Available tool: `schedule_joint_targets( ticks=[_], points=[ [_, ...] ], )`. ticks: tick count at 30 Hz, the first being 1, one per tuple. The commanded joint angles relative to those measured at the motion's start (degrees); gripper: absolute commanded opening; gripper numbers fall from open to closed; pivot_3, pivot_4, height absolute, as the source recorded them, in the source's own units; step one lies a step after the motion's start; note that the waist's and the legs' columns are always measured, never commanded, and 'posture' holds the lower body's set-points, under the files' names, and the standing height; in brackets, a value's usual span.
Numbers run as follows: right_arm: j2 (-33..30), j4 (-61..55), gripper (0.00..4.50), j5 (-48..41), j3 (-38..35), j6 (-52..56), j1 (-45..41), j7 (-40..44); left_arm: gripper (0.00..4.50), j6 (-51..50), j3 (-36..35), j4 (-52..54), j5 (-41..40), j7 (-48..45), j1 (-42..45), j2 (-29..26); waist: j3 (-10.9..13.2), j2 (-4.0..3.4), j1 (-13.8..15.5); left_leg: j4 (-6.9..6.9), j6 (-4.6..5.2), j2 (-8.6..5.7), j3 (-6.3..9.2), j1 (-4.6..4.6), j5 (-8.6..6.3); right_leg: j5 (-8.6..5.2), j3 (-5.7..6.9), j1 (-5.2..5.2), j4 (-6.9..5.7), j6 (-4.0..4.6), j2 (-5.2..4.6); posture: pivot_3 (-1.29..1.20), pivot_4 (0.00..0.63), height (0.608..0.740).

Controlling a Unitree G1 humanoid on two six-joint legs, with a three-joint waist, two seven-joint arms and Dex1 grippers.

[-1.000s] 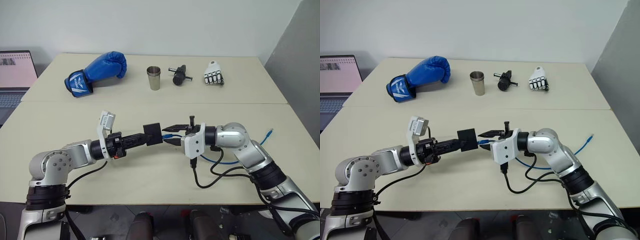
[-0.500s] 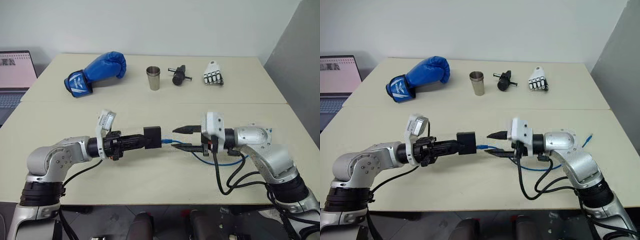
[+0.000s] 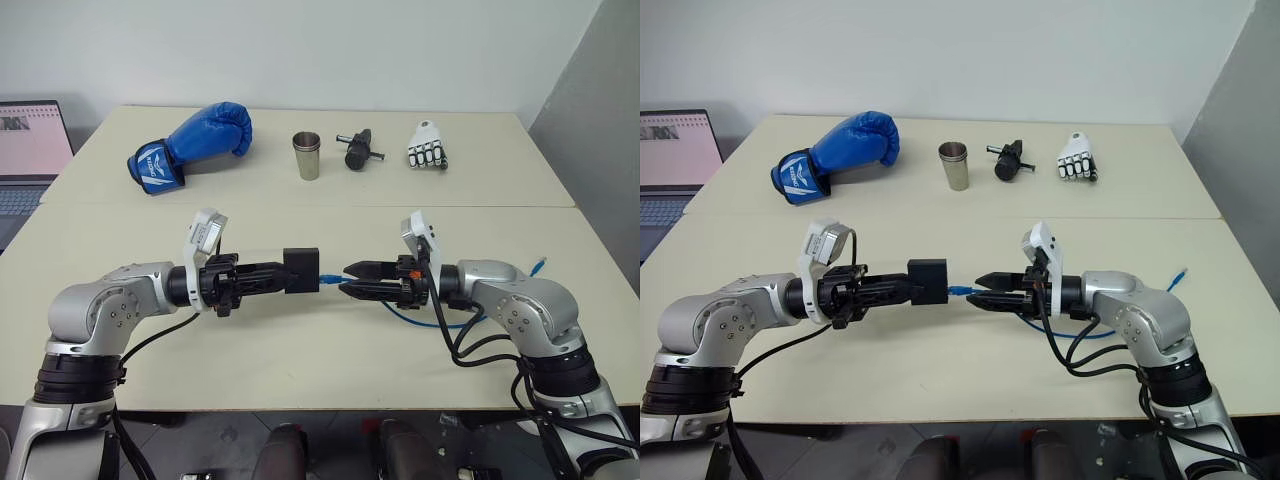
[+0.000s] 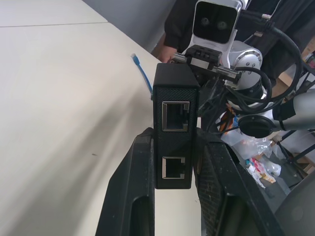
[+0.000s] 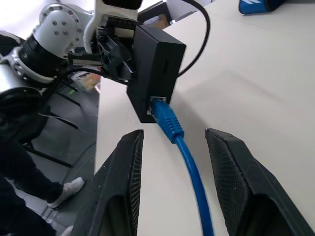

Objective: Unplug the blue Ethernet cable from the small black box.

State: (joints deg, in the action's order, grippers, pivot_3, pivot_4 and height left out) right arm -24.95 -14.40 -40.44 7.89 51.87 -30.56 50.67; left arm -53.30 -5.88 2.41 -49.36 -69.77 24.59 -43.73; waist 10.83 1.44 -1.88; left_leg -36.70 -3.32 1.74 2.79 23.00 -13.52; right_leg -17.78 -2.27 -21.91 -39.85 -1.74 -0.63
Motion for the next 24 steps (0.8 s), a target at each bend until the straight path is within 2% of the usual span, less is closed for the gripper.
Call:
schedule_joint_targets(
  ticks=[1,24],
  points=[
    [1.59,-0.78,2.09,-3.00,-1.64,1.68,-1.66,-0.86,0.77,0.53,-0.84,1.00,-0.54,-1.06,1.33,-0.47,0.00,0.00,-0.01,0.00,0.00,0.01,0.00,0.00,0.00,0.00,-0.01,-0.01,0.00,0.00,0.01,0.00,0.150,0.740],
    [4.67,1.01,2.09,-2.38,-0.29,3.06,-2.71,-2.26,0.77,0.55,-0.28,1.48,-0.34,-1.50,1.61,0.02,0.00,0.00,-0.03,0.02,0.00,0.01,-0.05,0.11,0.00,0.00,-0.03,-0.17,-0.01,0.00,0.03,0.00,0.150,0.740]
  ],
)
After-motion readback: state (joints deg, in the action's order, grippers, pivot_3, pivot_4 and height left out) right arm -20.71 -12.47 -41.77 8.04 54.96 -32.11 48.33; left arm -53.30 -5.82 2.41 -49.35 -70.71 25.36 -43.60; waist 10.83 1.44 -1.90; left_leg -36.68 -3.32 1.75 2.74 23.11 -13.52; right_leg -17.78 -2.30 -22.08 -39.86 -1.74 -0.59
